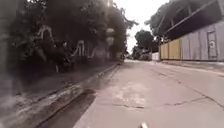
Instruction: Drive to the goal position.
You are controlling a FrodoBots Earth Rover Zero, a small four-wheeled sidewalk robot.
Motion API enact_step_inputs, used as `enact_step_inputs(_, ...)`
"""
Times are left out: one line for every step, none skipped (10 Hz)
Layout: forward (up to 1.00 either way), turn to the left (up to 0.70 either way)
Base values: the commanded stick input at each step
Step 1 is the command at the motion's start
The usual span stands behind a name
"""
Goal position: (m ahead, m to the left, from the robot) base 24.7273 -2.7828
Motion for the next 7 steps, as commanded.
enact_step_inputs(0.7,0.0)
enact_step_inputs(0.7,0.0)
enact_step_inputs(0.7,0.0)
enact_step_inputs(0.7,0.0)
enact_step_inputs(0.7,-0.02)
enact_step_inputs(0.7,-0.07)
enact_step_inputs(0.7,-0.12)
